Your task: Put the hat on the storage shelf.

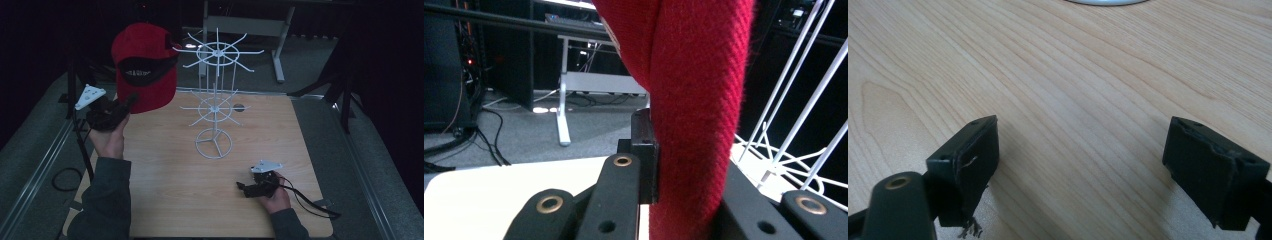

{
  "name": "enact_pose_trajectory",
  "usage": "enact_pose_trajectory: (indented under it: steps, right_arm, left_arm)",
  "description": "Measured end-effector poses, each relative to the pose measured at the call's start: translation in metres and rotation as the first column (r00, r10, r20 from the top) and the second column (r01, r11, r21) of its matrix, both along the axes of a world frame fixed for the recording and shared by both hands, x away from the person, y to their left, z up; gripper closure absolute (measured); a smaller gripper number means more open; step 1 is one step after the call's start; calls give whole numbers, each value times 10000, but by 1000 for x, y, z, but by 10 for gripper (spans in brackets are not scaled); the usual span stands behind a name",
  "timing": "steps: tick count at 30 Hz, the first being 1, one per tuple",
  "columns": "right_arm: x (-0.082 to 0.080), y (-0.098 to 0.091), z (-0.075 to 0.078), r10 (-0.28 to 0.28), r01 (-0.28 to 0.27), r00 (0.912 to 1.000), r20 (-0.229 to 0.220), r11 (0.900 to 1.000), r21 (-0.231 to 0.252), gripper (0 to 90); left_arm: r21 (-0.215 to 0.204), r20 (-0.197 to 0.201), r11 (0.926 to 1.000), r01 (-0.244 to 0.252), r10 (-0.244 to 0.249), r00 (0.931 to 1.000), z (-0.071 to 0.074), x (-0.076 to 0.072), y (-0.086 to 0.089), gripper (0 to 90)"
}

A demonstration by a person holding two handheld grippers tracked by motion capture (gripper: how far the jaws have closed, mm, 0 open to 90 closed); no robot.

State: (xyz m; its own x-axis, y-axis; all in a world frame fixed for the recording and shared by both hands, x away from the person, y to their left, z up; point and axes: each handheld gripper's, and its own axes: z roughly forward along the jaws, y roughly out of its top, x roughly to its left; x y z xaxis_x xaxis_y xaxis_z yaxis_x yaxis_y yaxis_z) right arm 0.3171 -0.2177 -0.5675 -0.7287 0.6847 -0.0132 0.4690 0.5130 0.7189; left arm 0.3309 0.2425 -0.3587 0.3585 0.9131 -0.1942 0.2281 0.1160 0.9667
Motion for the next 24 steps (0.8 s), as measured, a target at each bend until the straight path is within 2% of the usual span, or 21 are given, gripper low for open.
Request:
enact_pose_trajectory:
  steps: [5,17,24]
  right_arm:
    - [0,0,0,5,-5,10000,-2,10000,-1,147]
    - [0,0,0,4,-4,10000,-4,10000,-2,147]
    - [0,0,0,2,-2,10000,-5,10000,1,147]
  left_arm:
    - [-95,336,9999,-66,69,9994,6,-8,0,856]
    - [-258,672,9996,-58,76,9977,10,-14,0,856]
    - [-259,1021,9996,-95,121,9947,13,-18,-1,856]
